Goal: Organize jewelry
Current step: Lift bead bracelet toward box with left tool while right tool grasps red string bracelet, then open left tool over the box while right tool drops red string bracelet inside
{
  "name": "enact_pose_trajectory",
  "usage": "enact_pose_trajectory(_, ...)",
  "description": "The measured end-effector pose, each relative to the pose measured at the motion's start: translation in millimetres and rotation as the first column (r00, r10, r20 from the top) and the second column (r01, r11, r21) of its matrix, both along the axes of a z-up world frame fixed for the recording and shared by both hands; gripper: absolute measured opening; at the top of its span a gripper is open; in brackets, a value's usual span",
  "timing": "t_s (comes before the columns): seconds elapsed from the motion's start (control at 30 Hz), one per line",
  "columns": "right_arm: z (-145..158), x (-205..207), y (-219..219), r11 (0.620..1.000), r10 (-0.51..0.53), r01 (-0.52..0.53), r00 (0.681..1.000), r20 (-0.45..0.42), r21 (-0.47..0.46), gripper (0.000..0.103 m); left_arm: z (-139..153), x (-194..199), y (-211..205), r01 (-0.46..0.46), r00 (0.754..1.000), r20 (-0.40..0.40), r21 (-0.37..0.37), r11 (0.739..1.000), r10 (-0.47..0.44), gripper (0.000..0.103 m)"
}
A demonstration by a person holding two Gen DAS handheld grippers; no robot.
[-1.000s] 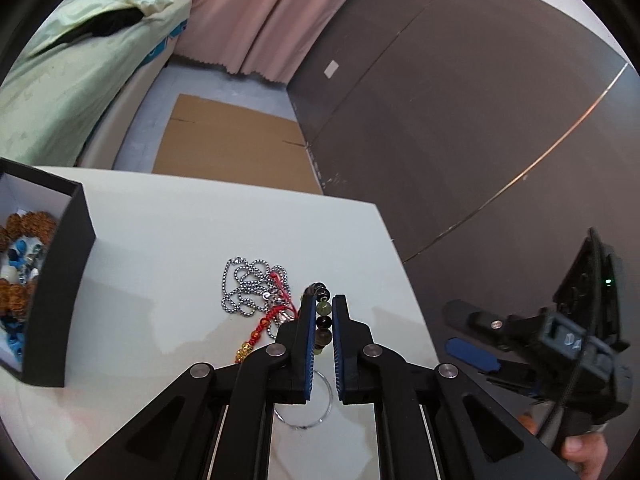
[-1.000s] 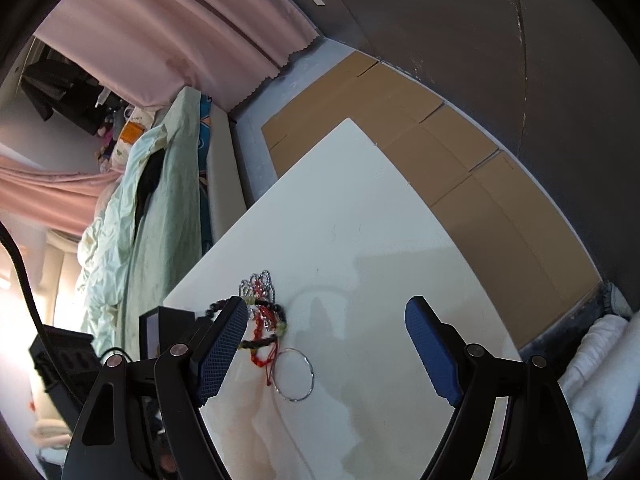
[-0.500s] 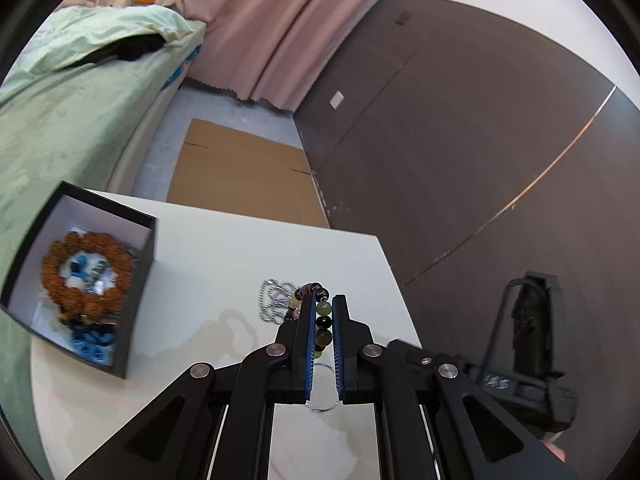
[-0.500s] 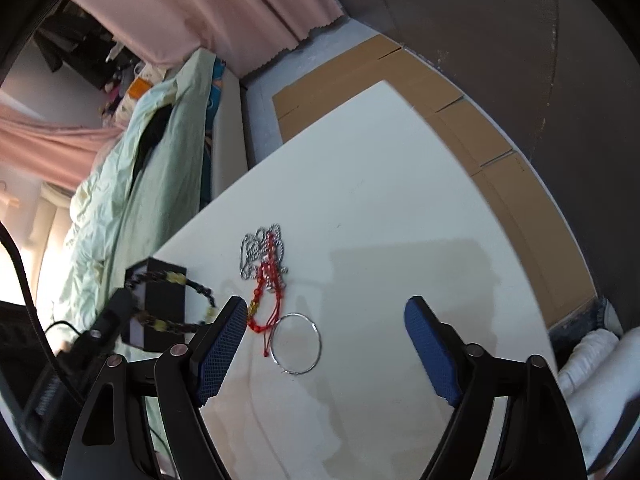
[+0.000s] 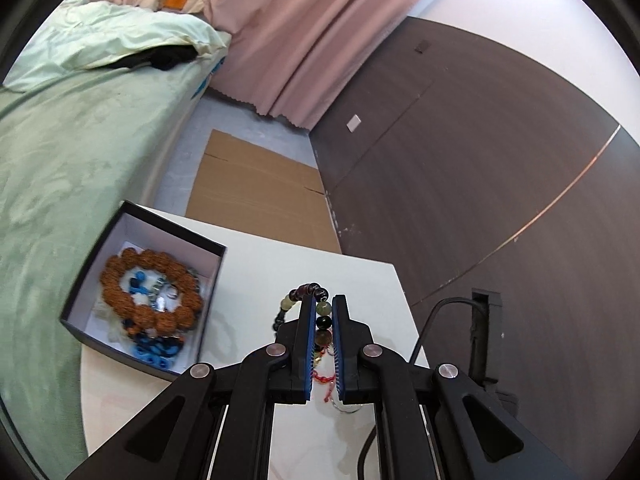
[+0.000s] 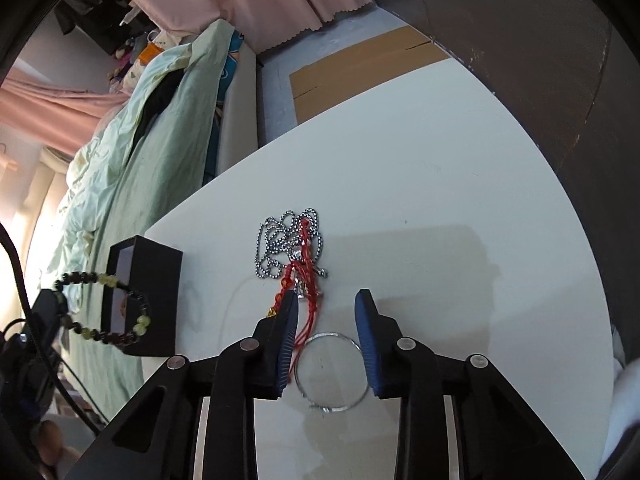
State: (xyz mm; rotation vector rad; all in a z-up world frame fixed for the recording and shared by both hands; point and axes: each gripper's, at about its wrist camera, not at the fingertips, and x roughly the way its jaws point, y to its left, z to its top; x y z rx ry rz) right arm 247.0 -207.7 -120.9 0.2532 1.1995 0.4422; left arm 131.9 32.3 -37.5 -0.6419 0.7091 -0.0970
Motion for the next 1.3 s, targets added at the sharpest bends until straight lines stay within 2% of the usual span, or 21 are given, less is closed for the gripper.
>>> enact_pose_trajectory(0.1,-2.6,2.5,7.2,1.0,0.003,-0.003,1.0,0.009,-0.008,0.027,1.8,-3.2,8.5,-0.012,1.0,0.005,-0.012,1.0,0.012,0.008)
enact_pose_trajectory(0.13,-3.9,3.1,9.7,1.0,0.005,-0.005,1.0,0.009,-0.012,0.024,2.3,-3.8,10.6,-0.015,1.0,0.007,-0.015,1.0,0.016,0.008)
enact_pose_trajectory(0.17,-5.3,4.1,11.5,1.0,0.007,-0.007,1.0,0.008,-0.01,0.015,2.8,-5.5,12.0,-0.018,1.0,0.008,-0.015,1.0,0.018,0.008)
enact_pose_trajectory(0.3,-3.4,4.9,15.3,1.0,-0.003,0.003,1.0,0.019,0.004,0.006,4.8,-8.9,20.5,-0.032,0.999,0.011,-0.023,0.999,0.032,0.008)
enact_pose_trajectory(0.73,41.2,-17.9,17.2,0.988,-0.029,0.011,0.993,0.112,0.155,0.004,13.7,-25.3,51.3,-0.108,0.994,0.028,-0.027,0.994,0.109,0.008)
enact_pose_trajectory(1.03,79.7,-44.6,43.6,0.963,0.027,-0.09,0.971,0.238,0.256,0.004,11.2,-30.0,75.4,-0.146,0.989,0.012,-0.029,0.989,0.147,0.008)
enact_pose_trajectory(1.13,92.3,-56.1,55.8,0.949,0.065,-0.15,0.953,0.295,0.278,0.004,2.6,-26.2,83.4,-0.184,0.981,-0.057,-0.003,0.983,0.183,0.016)
enact_pose_trajectory(1.2,98.0,-62.3,63.9,0.939,0.085,-0.183,0.944,0.319,0.29,0.004,-2.8,-24.6,88.2,-0.19,0.978,-0.089,-0.008,0.982,0.189,0.041)
enact_pose_trajectory(1.3,102.1,-68.0,76.4,0.927,0.108,-0.218,0.934,0.339,0.304,0.004,-0.4,-32.4,94.9,-0.218,0.974,-0.065,-0.005,0.976,0.217,0.065)
